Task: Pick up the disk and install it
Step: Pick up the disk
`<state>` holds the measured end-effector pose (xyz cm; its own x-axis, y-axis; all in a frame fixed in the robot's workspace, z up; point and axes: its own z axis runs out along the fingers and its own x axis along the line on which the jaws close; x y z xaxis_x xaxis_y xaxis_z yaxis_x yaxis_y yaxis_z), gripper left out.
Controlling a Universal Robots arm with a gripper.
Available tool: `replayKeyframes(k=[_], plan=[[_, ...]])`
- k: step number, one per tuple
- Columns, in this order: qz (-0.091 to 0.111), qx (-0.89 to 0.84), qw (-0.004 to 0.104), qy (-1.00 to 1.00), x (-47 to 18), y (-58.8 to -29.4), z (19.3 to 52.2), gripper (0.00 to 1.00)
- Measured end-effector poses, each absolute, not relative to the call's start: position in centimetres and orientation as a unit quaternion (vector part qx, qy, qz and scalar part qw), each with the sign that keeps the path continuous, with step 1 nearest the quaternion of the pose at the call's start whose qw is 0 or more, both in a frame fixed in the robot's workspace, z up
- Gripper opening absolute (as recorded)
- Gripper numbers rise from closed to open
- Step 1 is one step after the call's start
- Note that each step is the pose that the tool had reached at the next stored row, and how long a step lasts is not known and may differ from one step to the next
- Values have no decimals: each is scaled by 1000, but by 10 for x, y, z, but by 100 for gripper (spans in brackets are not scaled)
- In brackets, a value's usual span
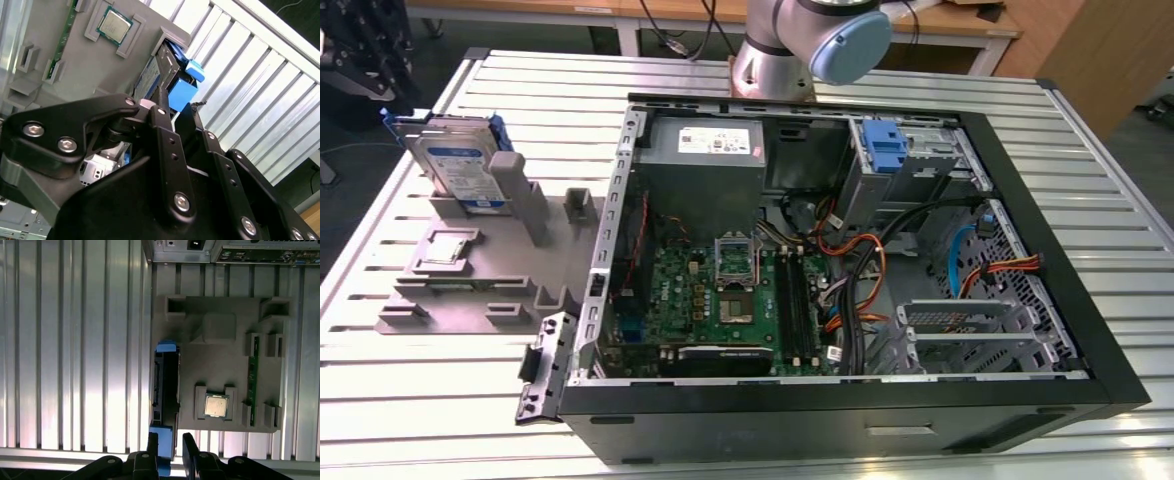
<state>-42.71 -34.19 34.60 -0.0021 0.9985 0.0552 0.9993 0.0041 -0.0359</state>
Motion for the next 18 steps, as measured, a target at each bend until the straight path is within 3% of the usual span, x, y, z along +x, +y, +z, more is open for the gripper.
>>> replayKeyframes(k=[2, 4, 5, 9, 18], plan=[[-7, -706, 32, -708, -427, -342, 346, 33], [-7, -706, 32, -708, -427, -342, 345, 45], [-7, -705, 32, -708, -427, -342, 344, 45], [-7, -704, 32, -709, -428, -340, 338, 63], [-8, -704, 31, -710, -436, -338, 322, 63]])
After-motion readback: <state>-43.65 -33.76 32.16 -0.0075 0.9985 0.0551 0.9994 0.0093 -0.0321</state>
